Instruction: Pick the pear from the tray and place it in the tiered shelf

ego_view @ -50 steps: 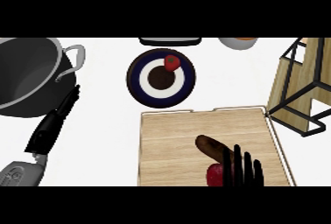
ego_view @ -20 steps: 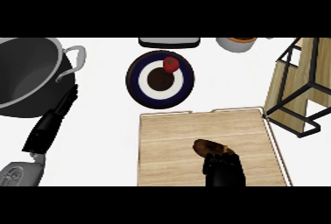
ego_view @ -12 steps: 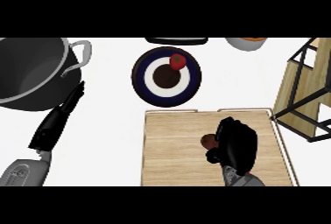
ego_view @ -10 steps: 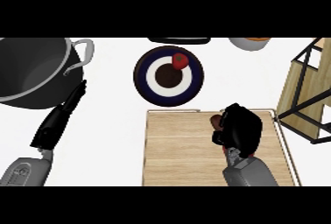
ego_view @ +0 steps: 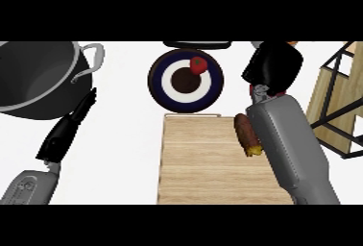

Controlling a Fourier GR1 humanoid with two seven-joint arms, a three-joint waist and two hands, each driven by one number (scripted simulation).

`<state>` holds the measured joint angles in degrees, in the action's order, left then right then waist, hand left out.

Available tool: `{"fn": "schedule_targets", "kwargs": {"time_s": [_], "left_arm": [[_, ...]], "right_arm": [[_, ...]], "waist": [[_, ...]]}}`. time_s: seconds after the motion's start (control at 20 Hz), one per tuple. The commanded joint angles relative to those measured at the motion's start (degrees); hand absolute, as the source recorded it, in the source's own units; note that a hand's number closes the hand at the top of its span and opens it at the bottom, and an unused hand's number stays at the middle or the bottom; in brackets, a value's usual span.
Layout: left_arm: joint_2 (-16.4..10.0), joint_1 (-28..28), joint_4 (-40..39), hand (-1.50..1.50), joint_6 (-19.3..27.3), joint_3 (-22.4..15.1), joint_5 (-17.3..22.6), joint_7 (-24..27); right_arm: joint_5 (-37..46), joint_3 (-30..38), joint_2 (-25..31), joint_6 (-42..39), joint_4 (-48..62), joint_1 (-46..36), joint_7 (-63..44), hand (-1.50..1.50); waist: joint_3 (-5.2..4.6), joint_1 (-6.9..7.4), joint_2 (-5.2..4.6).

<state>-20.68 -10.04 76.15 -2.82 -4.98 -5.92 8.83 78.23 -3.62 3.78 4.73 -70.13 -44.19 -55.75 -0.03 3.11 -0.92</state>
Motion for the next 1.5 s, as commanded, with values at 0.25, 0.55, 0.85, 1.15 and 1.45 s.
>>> {"fn": "schedule_targets", "kwargs": {"time_s": [0.25,0.55,0.85,1.15,1.45], "left_arm": [[-0.2,2.0,1.9,0.0,0.3,0.9,-0.5,-1.3],[-1.6,3.8,1.1,0.0,-1.9,3.5,1.2,1.8],[-0.7,5.0,0.7,0.0,-0.5,3.1,-0.9,2.0],[-0.9,4.4,2.7,0.0,-2.3,4.1,0.8,0.0],[-0.4,2.7,0.0,0.0,-1.9,4.6,-1.0,0.7]], "right_arm": [[8.4,3.5,5.5,-4.0,8.6,-22.7,-4.4,1.5],[6.2,9.5,8.2,-8.3,9.7,-30.2,-6.3,1.5],[7.7,10.5,12.0,-18.9,12.2,-32.6,-6.1,1.5],[6.1,14.2,18.1,-24.2,17.4,-32.0,-1.3,1.5],[4.4,16.9,24.4,-23.2,16.2,-28.0,4.1,1.5]], "waist": [[-0.02,-1.74,0.85],[-0.02,-2.4,0.96],[-0.02,-3.01,1.13],[0.0,-2.92,1.03],[0.01,-3.19,0.94]]}}
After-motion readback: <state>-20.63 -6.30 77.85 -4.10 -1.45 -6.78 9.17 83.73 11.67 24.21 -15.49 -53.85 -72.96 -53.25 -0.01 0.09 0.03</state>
